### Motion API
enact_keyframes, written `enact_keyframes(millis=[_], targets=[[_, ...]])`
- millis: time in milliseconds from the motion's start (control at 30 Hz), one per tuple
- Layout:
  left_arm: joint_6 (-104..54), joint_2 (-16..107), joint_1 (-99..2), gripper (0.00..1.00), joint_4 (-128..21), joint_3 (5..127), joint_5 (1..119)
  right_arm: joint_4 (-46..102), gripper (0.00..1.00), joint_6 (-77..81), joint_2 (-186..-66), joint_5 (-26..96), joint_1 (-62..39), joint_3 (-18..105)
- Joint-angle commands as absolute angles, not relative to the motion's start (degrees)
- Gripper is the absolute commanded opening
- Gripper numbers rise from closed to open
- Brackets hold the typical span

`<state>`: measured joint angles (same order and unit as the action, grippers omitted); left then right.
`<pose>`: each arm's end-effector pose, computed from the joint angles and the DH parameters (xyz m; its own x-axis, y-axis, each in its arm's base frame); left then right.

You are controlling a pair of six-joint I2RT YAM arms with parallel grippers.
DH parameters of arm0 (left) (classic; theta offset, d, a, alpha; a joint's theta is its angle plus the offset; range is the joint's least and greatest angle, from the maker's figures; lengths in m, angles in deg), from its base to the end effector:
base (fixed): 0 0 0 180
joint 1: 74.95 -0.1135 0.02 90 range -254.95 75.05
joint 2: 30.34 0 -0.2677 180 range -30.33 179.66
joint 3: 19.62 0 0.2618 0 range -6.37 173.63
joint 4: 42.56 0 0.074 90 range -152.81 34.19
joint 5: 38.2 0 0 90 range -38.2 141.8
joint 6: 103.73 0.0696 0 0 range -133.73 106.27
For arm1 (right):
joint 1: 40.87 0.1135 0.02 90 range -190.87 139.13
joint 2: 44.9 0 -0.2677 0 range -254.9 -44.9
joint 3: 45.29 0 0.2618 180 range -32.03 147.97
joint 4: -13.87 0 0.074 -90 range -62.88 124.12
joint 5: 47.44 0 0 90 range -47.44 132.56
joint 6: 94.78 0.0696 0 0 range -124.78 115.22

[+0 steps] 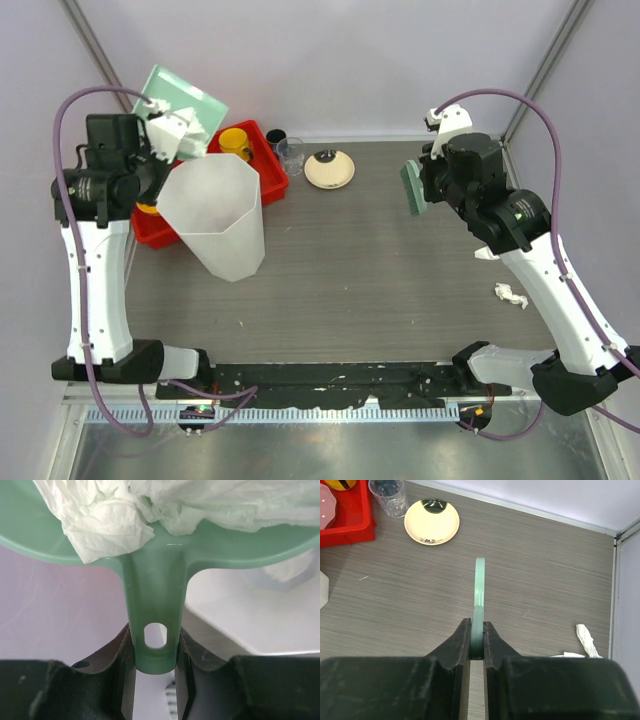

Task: Sweep away the paper scraps from the table

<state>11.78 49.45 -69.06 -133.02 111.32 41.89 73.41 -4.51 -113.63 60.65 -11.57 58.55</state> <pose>0.2470 -0.0134 0.4905 -0.5822 0.4866 -0.6513 0.2431 0.8687 0.4316 0.2414 0.1107 0.4556 -0.3617 -0.1978 -0.9111 -0.2169 0.9683 -0.1241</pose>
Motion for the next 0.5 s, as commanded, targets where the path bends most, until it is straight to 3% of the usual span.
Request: enact_keyframes(millis=[0, 200, 467], targets=[[23.69, 43.6, -74.68, 0.0, -132.64, 102.72, 36.61, 69.22, 0.01, -4.87, -111.88, 59.0, -11.52, 58.93], [41.26, 36.73, -74.77, 0.0, -119.72, 89.0, 19.74, 69.05, 0.01, -4.87, -111.53, 57.77, -11.43, 59.02], [59.1, 36.29, -74.68, 0.0, -110.58, 88.48, 16.56, 68.78, 0.01, -5.13, -111.44, 57.42, -11.52, 58.76]])
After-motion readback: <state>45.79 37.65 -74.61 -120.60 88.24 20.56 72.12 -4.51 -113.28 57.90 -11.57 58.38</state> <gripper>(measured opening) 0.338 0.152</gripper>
